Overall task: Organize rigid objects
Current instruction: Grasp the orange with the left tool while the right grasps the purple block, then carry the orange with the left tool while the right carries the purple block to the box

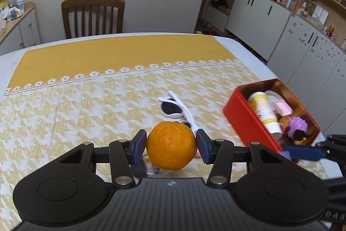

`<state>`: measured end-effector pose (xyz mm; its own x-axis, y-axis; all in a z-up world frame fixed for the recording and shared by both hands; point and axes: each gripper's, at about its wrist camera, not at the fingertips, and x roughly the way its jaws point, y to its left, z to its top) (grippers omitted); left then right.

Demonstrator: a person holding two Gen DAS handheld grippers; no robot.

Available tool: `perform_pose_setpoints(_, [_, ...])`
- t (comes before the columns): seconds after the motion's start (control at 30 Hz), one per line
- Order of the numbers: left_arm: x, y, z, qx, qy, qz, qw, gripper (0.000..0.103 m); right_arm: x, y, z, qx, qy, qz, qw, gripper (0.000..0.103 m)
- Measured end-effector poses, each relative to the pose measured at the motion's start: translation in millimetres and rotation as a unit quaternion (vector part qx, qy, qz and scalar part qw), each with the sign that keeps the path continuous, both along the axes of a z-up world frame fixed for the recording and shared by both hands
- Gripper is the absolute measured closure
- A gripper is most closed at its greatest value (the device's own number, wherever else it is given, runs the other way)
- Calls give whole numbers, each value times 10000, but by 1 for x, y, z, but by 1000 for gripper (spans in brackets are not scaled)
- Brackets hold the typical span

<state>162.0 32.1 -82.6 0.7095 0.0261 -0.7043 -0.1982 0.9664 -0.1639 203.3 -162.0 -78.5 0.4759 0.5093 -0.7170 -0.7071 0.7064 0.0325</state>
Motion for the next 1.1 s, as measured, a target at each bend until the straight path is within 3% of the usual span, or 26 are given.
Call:
perform_pose_setpoints(0.73, [34,-120,22,-260,-60,-1123,9933,54,63,-85,19,-5,-287,-470,9985,63])
perform_pose_setpoints(1.1, [61,-172,10,7,155,-1497,9886,54,104,-109,12,-6,-129,-706,9974,63])
